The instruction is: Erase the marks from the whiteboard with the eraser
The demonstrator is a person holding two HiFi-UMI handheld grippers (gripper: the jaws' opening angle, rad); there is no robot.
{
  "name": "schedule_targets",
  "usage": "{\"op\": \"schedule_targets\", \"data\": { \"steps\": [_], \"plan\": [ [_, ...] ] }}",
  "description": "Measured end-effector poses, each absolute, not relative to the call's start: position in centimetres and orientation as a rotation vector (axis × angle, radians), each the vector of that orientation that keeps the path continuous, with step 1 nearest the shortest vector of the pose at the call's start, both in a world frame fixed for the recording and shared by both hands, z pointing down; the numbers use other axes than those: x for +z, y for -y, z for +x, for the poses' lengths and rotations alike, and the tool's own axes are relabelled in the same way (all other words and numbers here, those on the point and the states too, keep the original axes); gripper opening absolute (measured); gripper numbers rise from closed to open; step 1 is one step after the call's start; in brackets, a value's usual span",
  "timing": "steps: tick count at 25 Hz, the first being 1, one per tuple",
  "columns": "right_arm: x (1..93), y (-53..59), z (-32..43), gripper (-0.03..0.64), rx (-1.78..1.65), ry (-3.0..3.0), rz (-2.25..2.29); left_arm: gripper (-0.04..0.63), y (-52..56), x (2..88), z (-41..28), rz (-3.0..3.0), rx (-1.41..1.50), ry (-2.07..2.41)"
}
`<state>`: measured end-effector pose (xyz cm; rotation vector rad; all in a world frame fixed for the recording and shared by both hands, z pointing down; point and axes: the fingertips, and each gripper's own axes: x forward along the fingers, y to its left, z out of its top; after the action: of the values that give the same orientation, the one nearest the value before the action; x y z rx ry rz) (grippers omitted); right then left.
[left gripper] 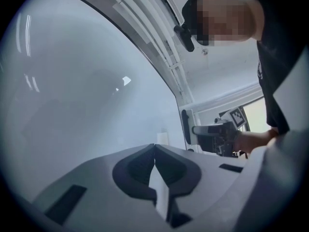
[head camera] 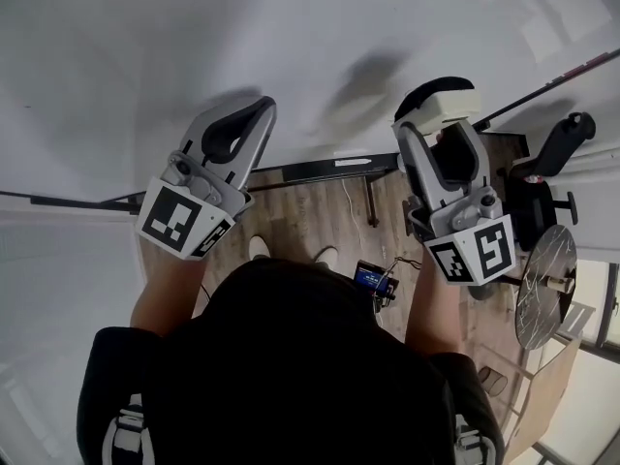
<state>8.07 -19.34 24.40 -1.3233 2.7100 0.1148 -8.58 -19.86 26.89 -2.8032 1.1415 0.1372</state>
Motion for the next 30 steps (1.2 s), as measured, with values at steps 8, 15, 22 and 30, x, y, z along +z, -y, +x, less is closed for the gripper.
{"op": "schedule_targets", "data": {
  "steps": [8, 15, 22, 30],
  "plan": [
    [30.7, 17.4, 5.8, 0.236, -0.015, -2.806, -1.263, 0.006, 17.6, 30.8, -8.5, -2.920, 0.148, -1.110],
    [33.8, 16.4, 4.8, 0.235, -0.082, -2.841, -1.242, 0.006, 16.3, 33.5, -8.4, -2.940, 0.068, -1.082],
    [34.9, 15.6, 4.7, 0.235, -0.065, -2.873, -1.233, 0.006, 15.3, 34.4, -7.9, -2.946, 0.039, -1.061],
    [35.7, 15.5, 4.7, 0.234, -0.085, -2.868, -1.231, 0.006, 15.2, 34.6, -7.2, -2.942, 0.034, -1.050]
  ]
}}
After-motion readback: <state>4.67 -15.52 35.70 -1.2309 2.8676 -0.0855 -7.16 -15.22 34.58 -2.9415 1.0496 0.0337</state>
